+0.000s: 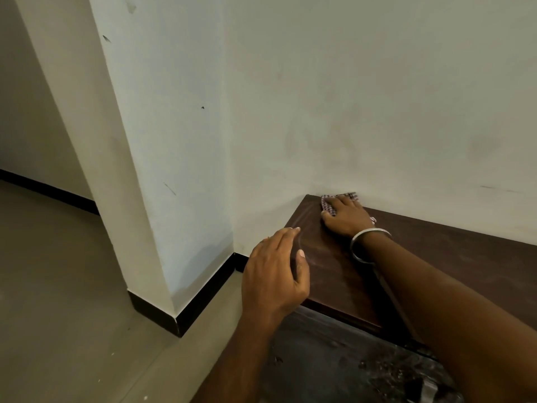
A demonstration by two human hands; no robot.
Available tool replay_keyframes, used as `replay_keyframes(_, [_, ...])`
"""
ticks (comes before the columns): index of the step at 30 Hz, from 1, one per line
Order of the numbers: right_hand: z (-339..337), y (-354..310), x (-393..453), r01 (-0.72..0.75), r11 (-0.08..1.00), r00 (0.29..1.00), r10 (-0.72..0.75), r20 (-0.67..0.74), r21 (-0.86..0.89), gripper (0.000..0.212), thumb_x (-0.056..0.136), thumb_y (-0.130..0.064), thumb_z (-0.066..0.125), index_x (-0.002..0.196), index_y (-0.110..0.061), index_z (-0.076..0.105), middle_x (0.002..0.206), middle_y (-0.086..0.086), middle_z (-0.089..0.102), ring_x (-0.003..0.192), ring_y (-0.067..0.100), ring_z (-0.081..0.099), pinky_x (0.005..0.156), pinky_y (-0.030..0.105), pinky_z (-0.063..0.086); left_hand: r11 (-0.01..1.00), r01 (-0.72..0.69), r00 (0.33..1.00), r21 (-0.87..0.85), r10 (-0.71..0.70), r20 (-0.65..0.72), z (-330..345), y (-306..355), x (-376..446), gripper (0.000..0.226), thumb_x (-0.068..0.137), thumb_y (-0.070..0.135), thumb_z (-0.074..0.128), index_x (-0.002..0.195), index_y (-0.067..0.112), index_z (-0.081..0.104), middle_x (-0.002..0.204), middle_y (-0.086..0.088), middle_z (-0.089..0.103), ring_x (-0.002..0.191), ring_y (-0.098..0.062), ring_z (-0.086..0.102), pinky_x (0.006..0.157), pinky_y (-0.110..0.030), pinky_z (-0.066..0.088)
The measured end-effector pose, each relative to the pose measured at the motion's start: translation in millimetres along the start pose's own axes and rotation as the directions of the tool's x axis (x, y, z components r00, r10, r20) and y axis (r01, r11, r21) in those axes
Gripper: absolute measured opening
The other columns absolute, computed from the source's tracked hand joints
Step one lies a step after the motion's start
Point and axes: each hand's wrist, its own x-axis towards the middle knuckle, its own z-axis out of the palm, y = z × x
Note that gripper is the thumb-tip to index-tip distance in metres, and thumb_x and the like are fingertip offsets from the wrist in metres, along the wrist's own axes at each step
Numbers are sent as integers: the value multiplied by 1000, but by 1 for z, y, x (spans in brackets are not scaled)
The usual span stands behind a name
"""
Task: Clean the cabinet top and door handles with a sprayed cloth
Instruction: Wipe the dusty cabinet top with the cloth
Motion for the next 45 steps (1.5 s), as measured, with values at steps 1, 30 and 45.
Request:
replay_keyframes(1, [4,-9,3,37,999,999,-37,10,4,59,94,-44,37,150,-27,29,161,5,21,148,28,17,122,39,10,1000,1,1000,1,-1,-3,0,-1,0,46,92,40,36,134,26,50,133,10,56,120,-6,52,102,-29,44])
replay_keyframes(30, [3,-32,-25,454,886,880,-462,108,97,54,98,-39,46,149,-31,32,159,0,25,148,16,17,120,33,10,1000,28,999,2,-28,-27,2,-3,0,50,92,41,33,139,26,42,138,9,50,124,-7,49,100,-29,46])
replay_keyframes(45, [1,-30,-5,198,979,979,-200,40,55,55,98,-38,43,151,-25,30,160,4,22,149,21,16,120,34,10,994,54,997,-93,-58,-41,2,-4,2,47,93,40,38,137,26,43,136,10,51,120,-6,51,95,-25,48])
